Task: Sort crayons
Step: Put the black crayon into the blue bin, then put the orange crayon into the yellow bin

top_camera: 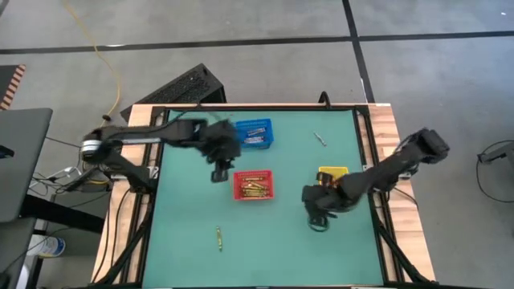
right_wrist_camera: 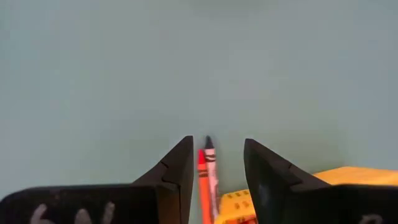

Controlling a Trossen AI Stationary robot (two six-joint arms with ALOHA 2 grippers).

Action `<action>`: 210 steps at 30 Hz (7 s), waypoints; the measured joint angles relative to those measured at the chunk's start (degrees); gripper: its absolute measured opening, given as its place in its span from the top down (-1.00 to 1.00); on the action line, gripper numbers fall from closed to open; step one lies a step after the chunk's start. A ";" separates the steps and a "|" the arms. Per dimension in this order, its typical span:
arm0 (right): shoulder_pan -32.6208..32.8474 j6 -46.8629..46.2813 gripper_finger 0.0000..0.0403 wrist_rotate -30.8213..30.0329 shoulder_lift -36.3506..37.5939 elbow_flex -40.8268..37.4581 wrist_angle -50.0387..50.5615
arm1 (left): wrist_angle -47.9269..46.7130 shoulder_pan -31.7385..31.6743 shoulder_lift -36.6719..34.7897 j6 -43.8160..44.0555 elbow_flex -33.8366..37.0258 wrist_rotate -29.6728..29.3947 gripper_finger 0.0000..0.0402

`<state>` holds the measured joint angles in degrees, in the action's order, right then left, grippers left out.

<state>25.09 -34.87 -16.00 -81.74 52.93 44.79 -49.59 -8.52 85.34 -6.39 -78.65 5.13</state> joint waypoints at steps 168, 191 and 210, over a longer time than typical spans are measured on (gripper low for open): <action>19.25 -27.49 0.99 -10.94 -35.68 45.75 24.18 | 60.39 43.83 -21.51 19.35 58.01 -2.85 0.47; -0.55 -37.57 0.99 -1.68 17.54 -3.78 10.34 | 61.11 39.86 -21.51 12.23 58.01 -1.32 0.47; -11.42 -49.08 0.59 0.87 21.05 -12.98 19.77 | 63.72 38.63 -20.20 -10.32 56.35 -7.79 0.47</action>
<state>13.66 -83.95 -15.14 -60.69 39.94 64.55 14.13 30.11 65.14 -16.71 -22.30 -2.67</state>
